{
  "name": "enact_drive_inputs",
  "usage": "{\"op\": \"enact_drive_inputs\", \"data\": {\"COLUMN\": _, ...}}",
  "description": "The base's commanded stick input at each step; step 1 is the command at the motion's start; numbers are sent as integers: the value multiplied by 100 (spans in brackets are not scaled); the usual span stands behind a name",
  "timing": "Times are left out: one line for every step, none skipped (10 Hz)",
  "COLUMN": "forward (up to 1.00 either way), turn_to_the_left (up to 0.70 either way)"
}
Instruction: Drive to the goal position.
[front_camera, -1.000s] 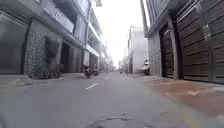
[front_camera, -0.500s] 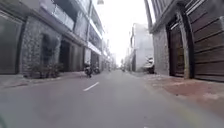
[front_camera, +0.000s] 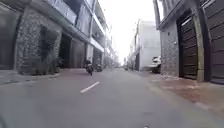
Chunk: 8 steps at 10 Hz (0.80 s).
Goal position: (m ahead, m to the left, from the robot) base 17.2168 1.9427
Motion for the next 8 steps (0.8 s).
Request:
{"op": "enact_drive_inputs", "data": {"forward": 100, "turn_to_the_left": 0}}
{"op": "enact_drive_inputs", "data": {"forward": 100, "turn_to_the_left": 0}}
{"op": "enact_drive_inputs", "data": {"forward": 100, "turn_to_the_left": 0}}
{"op": "enact_drive_inputs", "data": {"forward": 100, "turn_to_the_left": 0}}
{"op": "enact_drive_inputs", "data": {"forward": 100, "turn_to_the_left": 0}}
{"op": "enact_drive_inputs", "data": {"forward": 100, "turn_to_the_left": 0}}
{"op": "enact_drive_inputs", "data": {"forward": 100, "turn_to_the_left": 0}}
{"op": "enact_drive_inputs", "data": {"forward": 100, "turn_to_the_left": 0}}
